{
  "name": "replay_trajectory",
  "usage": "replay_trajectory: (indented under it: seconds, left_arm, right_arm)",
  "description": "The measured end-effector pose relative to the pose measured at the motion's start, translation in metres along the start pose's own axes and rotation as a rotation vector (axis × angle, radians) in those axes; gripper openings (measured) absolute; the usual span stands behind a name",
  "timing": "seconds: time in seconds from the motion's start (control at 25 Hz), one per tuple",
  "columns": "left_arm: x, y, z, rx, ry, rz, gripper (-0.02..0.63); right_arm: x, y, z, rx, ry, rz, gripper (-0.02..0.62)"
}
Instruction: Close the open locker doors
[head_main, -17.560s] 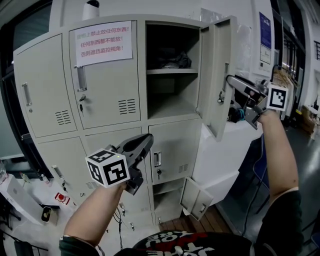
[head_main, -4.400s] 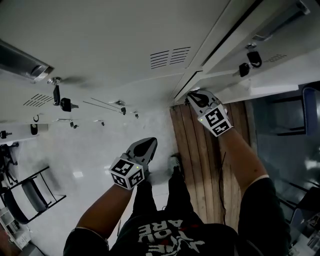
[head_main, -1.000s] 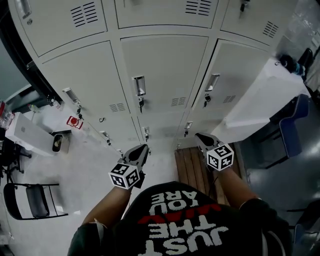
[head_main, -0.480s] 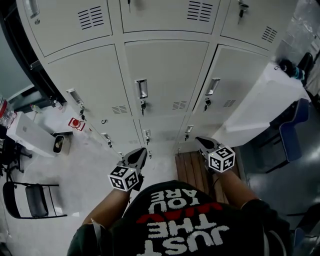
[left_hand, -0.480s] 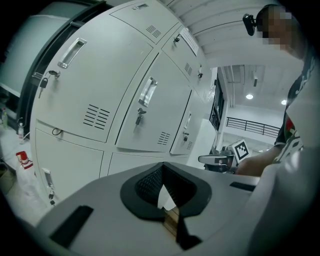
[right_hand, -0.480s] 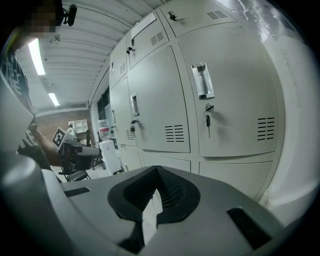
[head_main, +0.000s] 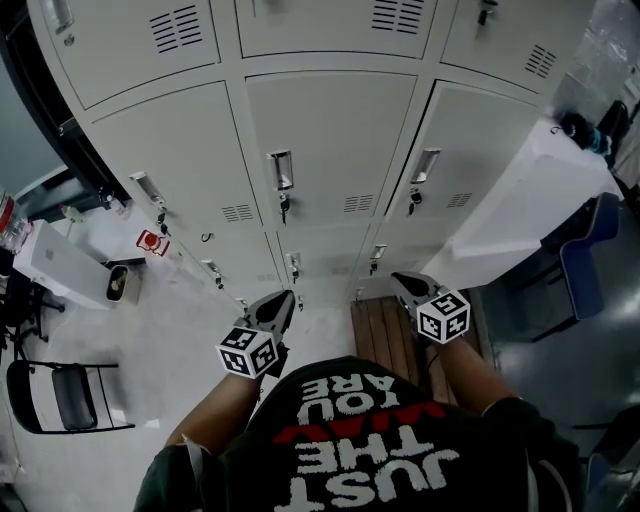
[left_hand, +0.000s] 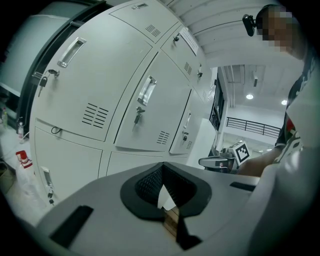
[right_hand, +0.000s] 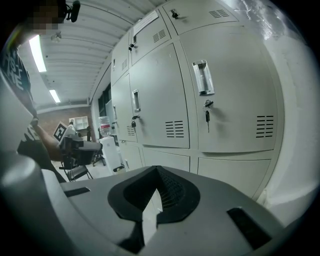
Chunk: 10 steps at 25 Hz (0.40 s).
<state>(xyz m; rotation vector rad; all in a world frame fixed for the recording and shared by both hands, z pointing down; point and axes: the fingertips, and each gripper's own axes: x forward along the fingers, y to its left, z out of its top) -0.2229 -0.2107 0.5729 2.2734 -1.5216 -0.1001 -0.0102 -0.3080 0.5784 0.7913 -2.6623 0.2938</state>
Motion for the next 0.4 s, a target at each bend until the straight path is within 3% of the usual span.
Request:
replay_trajectory:
  seconds: [0.4]
  left_arm:
    - [0.0001, -0.0009, -0.0006, 0.0, 0.003, 0.001, 0.003]
  right_arm:
    - [0.001, 0.0019, -0.0036, -0.01, 0.012, 0.006, 0.034]
